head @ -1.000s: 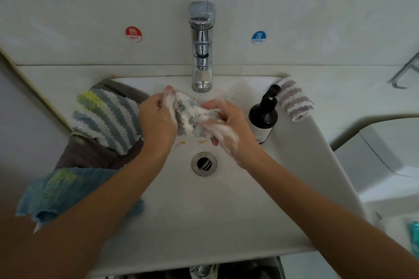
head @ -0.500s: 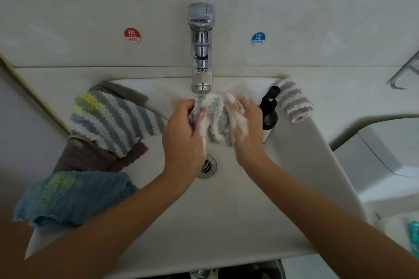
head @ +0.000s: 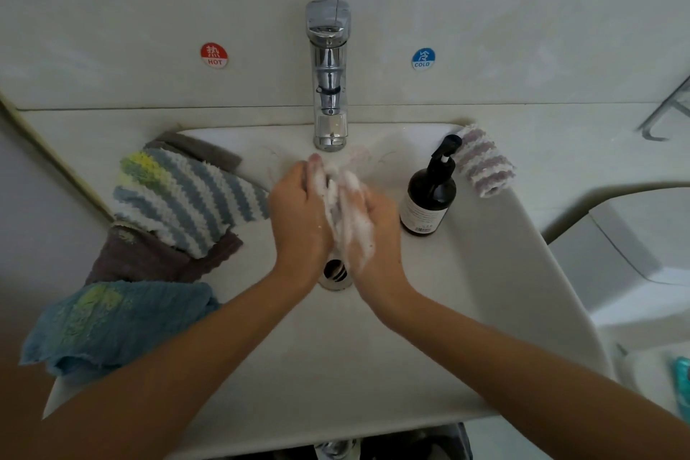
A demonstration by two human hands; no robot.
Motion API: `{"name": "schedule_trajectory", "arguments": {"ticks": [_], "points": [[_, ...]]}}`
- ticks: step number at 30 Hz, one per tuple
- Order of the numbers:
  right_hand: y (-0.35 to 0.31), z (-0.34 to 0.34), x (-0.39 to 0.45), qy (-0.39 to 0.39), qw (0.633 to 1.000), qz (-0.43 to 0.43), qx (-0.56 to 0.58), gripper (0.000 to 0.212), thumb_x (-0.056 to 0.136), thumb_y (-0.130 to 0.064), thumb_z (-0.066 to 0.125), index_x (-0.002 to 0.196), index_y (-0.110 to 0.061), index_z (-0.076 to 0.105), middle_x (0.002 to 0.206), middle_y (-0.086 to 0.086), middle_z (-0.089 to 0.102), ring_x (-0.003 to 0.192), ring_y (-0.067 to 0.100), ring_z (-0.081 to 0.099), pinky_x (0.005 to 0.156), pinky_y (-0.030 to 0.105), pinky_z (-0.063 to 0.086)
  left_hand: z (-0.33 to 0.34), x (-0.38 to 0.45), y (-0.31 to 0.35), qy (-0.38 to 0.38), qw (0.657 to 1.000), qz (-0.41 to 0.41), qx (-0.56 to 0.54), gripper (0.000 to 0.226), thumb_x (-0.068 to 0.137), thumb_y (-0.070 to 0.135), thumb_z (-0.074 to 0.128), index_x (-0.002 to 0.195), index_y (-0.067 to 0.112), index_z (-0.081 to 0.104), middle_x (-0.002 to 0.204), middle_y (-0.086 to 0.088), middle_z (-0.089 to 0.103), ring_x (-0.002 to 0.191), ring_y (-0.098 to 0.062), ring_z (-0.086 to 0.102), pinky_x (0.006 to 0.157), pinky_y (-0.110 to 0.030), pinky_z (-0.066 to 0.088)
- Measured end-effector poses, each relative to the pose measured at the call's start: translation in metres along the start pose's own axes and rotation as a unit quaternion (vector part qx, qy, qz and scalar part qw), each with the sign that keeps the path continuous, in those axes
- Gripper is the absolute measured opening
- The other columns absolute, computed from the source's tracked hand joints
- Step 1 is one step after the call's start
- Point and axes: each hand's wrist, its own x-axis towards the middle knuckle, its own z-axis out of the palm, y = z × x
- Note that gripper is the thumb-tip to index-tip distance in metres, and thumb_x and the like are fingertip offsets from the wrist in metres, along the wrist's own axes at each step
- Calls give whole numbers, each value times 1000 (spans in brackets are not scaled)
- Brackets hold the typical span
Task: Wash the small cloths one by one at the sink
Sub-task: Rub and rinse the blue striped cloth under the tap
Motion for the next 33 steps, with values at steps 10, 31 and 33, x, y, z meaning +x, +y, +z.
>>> {"name": "schedule_trajectory", "arguments": {"ticks": [10,31,33], "points": [[11,-15,11,-55,988,-88,-111,40,99,-10,49,67,-33,47,57,-21,56,55,-5,52,55,18,43,3,1,3,-1,1000,-4,6,42,102,20,44,60,18,44,54,3,46,53,-11,46,53,-30,40],[6,-26,38,8,999,6,-47,20,85,-44,53,70,-30,51,68,-8,52,67,21,56,62,31,49,-8,-26,5,-150,956,206,141,23,93,48,37,74,36,35,56,14,45,55,-10,51,48,-23,38],[0,-30,40,-4,999,32,2,38,95,-37,55,63,-21,41,53,-8,39,49,11,43,46,22,39,-14,-27,9,-176,958,182,137,23,90,55,43,92,31,42,68,17,55,64,-6,60,55,-26,50]]}}
